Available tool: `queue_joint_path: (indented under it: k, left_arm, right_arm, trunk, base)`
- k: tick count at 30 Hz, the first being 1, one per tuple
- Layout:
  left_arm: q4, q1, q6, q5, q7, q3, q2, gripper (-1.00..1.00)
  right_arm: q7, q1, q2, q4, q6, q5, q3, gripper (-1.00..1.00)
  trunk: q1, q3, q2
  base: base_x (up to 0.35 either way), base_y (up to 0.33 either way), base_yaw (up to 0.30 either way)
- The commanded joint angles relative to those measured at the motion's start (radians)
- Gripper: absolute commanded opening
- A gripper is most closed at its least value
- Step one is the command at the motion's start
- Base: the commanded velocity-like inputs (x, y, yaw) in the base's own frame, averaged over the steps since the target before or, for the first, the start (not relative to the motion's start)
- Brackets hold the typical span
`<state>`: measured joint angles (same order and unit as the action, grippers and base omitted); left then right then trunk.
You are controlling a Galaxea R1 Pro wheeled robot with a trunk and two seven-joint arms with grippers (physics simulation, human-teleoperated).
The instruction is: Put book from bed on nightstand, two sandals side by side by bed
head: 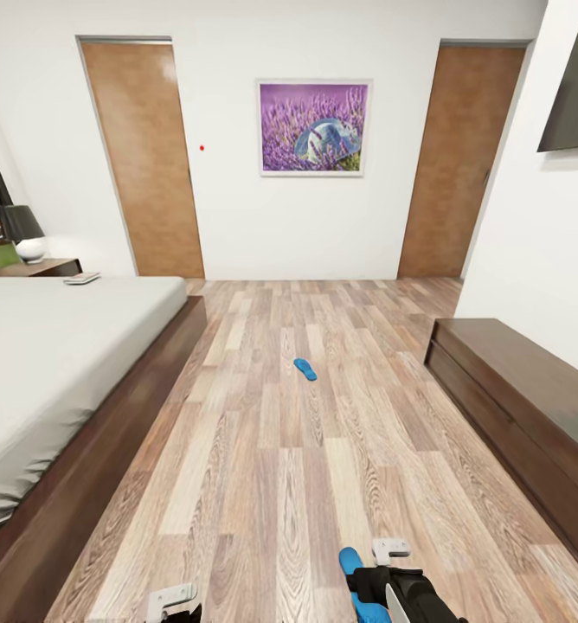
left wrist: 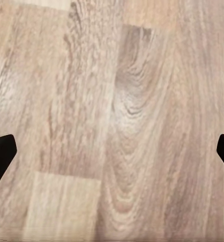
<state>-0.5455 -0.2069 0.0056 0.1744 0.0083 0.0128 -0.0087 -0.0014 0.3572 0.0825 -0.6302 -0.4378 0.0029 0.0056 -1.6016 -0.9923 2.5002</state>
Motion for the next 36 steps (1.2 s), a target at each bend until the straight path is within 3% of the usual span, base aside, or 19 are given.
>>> queue_joint_path:
  k: [1, 15, 21, 27, 30, 36]
  left_arm:
    - [-0.001, 0.0, 0.001, 0.007, 0.001, 0.001, 0.0, 1.0]
    - [-0.001, 0.0, 0.001, 0.007, 0.001, 0.002, 0.0, 1.0]
    - [-0.007, 0.0, 0.003, 0.007, 0.001, 0.003, 0.001, 1.0]
    - [-0.091, 0.0, 0.019, 0.007, 0.002, 0.002, 0.0, 1.0]
    - [-0.141, 0.0, 0.06, 0.007, 0.003, 0.002, 0.0, 1.0]
    - [-0.37, 0.0, 0.28, 0.009, 0.002, 0.003, 0.001, 1.0]
  right_arm:
    - [0.0, 0.0, 0.0, -0.001, -0.006, 0.001, 0.001, 1.0]
    - [0.0, 0.0, 0.0, -0.003, -0.005, 0.001, 0.001, 1.0]
    - [0.0, 0.0, 0.0, -0.014, -0.004, -0.002, -0.001, 1.0]
    - [-0.003, 0.0, 0.0, -0.078, -0.004, -0.004, -0.001, 1.0]
    - [-0.004, 0.0, 0.0, -0.093, -0.004, -0.004, -0.001, 1.0]
    - [-0.005, 0.0, -0.001, -0.104, -0.004, -0.003, -0.001, 1.0]
  trunk:
    - [0.0, -0.005, 0.001]
    - [-0.006, -0.059, 0.004]
    - [-0.006, -0.059, 0.004]
    - [-0.006, -0.059, 0.004]
    - [-0.006, -0.059, 0.004]
    - [-0.006, -0.059, 0.004]
  base:
    - [0.0, 0.0, 0.004]
    - [0.0, 0.0, 0.001]
    - [0.0, 0.0, 0.0]
    - [0.0, 0.0, 0.0]
    - [0.0, 0.0, 0.0]
    - [0.0, 0.0, 0.0]
